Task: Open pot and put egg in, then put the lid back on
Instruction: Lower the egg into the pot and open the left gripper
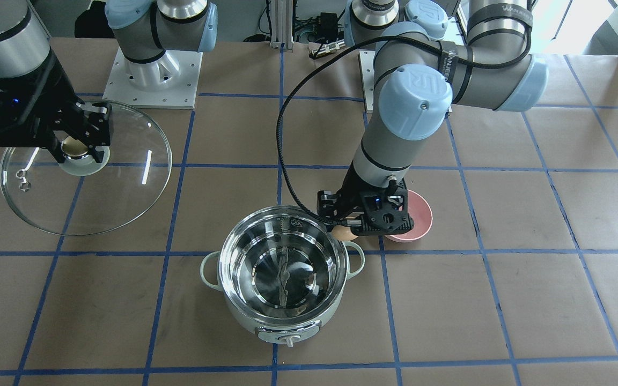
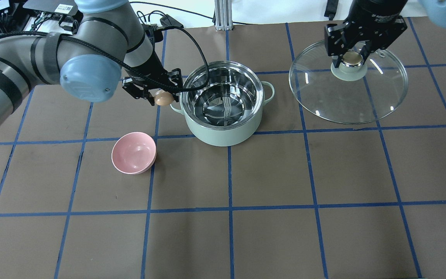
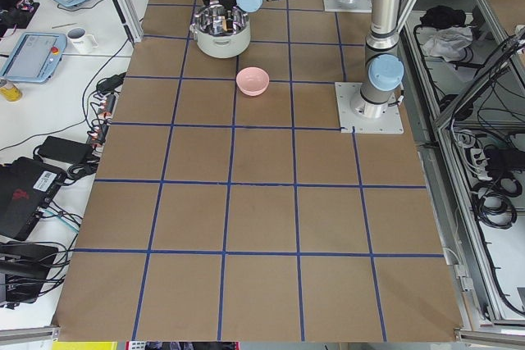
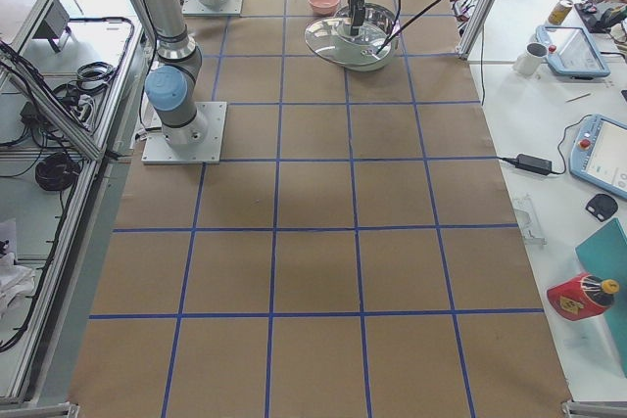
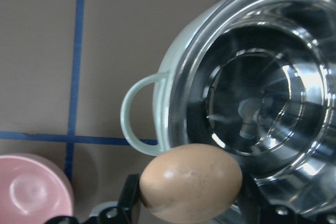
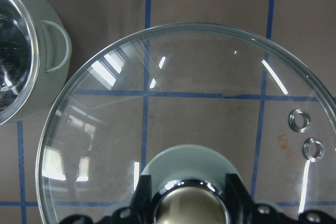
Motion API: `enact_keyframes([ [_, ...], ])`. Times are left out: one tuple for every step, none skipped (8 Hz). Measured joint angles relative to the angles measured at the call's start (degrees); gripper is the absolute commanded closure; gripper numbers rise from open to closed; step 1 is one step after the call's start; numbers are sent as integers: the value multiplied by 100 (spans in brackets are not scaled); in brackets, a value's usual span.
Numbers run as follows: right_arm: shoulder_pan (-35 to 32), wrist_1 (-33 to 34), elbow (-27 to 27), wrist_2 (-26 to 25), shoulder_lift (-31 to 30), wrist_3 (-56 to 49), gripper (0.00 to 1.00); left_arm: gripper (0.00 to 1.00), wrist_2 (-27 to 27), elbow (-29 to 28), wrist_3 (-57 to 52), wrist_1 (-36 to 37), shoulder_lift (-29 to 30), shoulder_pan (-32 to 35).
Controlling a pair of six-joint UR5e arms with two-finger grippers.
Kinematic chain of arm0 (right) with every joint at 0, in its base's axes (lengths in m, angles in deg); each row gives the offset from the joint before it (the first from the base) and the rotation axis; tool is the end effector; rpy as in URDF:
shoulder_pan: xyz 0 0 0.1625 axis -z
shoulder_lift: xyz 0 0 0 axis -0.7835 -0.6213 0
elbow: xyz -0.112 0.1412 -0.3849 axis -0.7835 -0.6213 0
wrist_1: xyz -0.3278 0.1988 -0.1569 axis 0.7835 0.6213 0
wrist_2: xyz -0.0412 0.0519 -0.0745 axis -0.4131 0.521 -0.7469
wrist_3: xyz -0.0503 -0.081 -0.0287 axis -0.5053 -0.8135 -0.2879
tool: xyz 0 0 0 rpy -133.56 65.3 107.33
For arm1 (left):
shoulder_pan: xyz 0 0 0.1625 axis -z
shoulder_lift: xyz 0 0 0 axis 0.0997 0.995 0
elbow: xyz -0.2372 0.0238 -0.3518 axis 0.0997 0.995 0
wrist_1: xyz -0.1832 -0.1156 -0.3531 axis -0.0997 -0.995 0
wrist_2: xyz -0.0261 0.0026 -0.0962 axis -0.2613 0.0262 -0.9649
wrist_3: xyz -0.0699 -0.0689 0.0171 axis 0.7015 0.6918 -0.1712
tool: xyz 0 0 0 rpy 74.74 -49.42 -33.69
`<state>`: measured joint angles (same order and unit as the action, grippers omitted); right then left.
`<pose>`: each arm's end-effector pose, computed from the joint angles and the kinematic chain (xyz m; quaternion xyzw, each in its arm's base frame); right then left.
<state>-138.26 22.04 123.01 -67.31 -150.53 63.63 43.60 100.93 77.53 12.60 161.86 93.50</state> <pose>0.0975 -0.5321 0.5159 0.0236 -0.9993 0.0086 0.0267 -0.2368 -0.5654 0.3550 0.0521 -0.9966 0.0284 0.0572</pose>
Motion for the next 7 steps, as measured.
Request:
enact_keyframes([
  [79, -73, 3, -63, -31, -53, 100, 70, -52, -36, 331, 411, 231, 266],
  [118, -108, 5, -96, -57, -80, 100, 71, -70, -60, 579, 768, 493, 451],
  [137, -153, 5, -113, -74, -139, 100, 71, -75, -71, 776, 1070, 765, 566],
  [145, -194, 6, -120, -81, -189, 100, 71, -73, -74, 922, 1246, 969, 656],
  [147, -216, 6, -123, -83, -213, 100, 69, -70, -76, 1000, 1329, 1126, 700],
  [150, -231, 10, -120, -86, -223, 100, 60, -67, -77, 1036, 1403, 1269, 727],
  [150, -252, 14, -114, -86, -223, 100, 13, -71, -77, 1049, 1466, 1346, 744],
])
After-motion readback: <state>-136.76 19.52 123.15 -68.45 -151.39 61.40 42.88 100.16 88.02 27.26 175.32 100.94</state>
